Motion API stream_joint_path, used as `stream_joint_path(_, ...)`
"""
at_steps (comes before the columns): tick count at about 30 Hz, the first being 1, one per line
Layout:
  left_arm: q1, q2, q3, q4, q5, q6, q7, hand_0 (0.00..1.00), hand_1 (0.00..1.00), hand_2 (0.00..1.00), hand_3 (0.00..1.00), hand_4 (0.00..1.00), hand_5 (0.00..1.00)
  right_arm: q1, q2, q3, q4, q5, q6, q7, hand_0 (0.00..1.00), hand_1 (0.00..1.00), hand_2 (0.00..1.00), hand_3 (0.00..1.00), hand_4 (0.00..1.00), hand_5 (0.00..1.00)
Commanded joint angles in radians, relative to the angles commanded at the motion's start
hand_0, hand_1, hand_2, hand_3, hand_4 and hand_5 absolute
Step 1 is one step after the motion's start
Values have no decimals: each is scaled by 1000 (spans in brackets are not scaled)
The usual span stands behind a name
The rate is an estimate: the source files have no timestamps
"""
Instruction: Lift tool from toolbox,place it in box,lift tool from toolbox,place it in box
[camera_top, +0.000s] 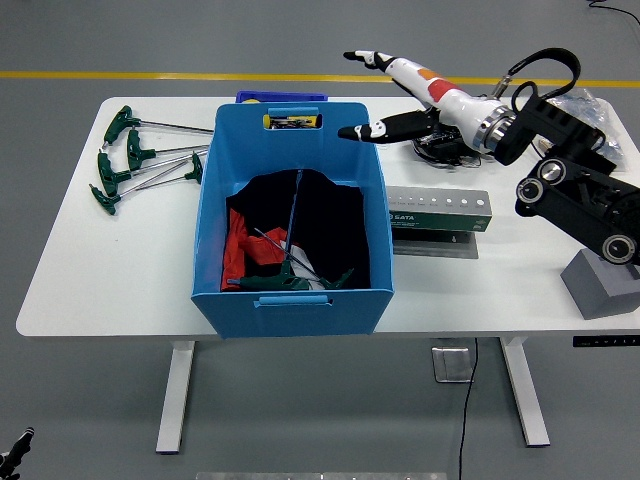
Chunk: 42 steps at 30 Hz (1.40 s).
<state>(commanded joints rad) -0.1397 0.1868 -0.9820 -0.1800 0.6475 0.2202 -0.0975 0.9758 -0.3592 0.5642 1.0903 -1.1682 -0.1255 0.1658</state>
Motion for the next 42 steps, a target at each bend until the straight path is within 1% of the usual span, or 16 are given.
stream_joint_path(2,2,-1,2,0,-1,0,0,888,901,907,750,698,788,-35,-22,46,12,85,3,30,998,998,998,998,998,625)
stream_joint_path(3,3,-2,3,0,-2,0,-1,888,900,906,751,698,788,-55,-35,71,20,130,1,49,998,998,998,998,998,671)
stream_joint_path(6,5,-4,5,0,-3,-1,0,888,900,906,751,698,788,-116,-74,134,53,252,-6,102,998,998,998,998,998,671)
stream_joint_path(8,7,-5,4,0,-1,0,1,888,900,906,751,698,788,-152,-91,172,68,337,-6,124,998,998,998,998,998,671)
stream_joint_path(9,10,-5,5,0,-2,0,2,888,900,907,750,698,788,-168,-99,190,75,376,-2,131,998,996,998,998,998,713)
stream_joint_path(12,15,-7,5,0,-2,1,3,888,900,907,750,698,788,-210,-117,237,92,494,8,144,998,996,998,998,998,713)
stream_joint_path(13,17,-7,7,0,-3,1,4,888,900,907,750,698,788,-229,-123,258,100,512,12,148,998,996,998,998,998,713)
stream_joint_path(14,18,-8,7,0,-2,1,4,888,900,907,750,698,788,-244,-129,273,107,520,15,149,998,996,998,998,998,713)
stream_joint_path(15,19,-8,7,0,-2,1,4,888,901,907,751,698,787,-255,-134,285,112,522,19,148,998,990,998,998,998,771)
stream_joint_path(20,18,-7,11,0,0,-1,4,888,901,907,751,698,787,-326,-160,351,137,517,56,133,998,990,998,998,998,771)
stream_joint_path(21,18,-7,12,0,1,-1,5,888,900,907,752,698,788,-342,-164,365,140,513,64,128,998,964,997,998,998,891)
stream_joint_path(26,17,-8,16,0,3,-1,7,888,900,907,752,698,788,-410,-179,425,152,505,102,111,998,964,997,998,998,891)
stream_joint_path(27,17,-8,17,0,3,-1,7,888,900,907,752,698,788,-418,-180,433,153,504,105,109,998,959,980,998,998,983)
stream_joint_path(32,18,-9,23,0,-2,0,8,888,900,907,752,698,788,-471,-173,494,144,496,117,107,998,959,980,998,998,983)
stream_joint_path(33,18,-9,25,0,-4,0,8,888,900,907,752,698,788,-480,-169,504,138,489,118,107,998,956,978,998,998,998)
stream_joint_path(42,11,-8,32,0,-14,0,7,888,900,907,752,697,790,-525,-152,536,109,435,125,98,998,954,976,998,998,998)
